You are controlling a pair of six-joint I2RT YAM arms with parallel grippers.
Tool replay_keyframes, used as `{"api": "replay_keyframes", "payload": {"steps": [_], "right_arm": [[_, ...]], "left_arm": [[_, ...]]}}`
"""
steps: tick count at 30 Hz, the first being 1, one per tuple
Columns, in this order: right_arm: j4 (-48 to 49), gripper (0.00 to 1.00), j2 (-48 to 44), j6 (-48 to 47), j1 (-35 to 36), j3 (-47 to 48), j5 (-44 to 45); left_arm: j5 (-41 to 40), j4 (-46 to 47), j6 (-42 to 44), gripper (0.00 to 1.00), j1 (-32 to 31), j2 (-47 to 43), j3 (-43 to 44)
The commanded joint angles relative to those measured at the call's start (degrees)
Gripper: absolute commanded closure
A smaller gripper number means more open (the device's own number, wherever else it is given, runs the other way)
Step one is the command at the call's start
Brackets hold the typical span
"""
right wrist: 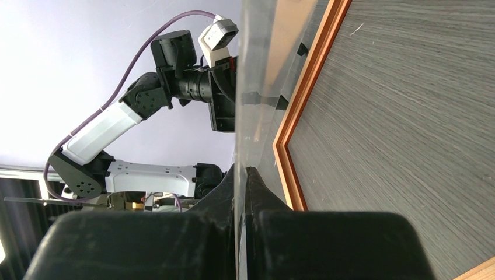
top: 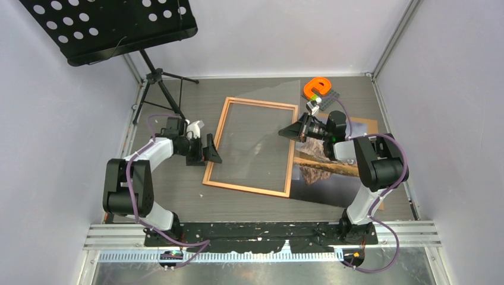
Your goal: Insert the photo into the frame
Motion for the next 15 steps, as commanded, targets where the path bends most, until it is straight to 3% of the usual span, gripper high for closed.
{"api": "replay_keyframes", "payload": {"steps": [1, 15], "right_arm": [[4.0, 0.94, -0.4, -1.3, 0.8, 0.8, 1.1], [3.1, 0.94, 2.4, -2.2, 3.3, 2.1, 4.3]], "left_arm": [[1.3, 2.9, 0.4, 0.01, 0.6, 0.0, 0.8], [3.3, 4.2, 0.3, 0.0, 0.7, 1.4, 2.5]]}}
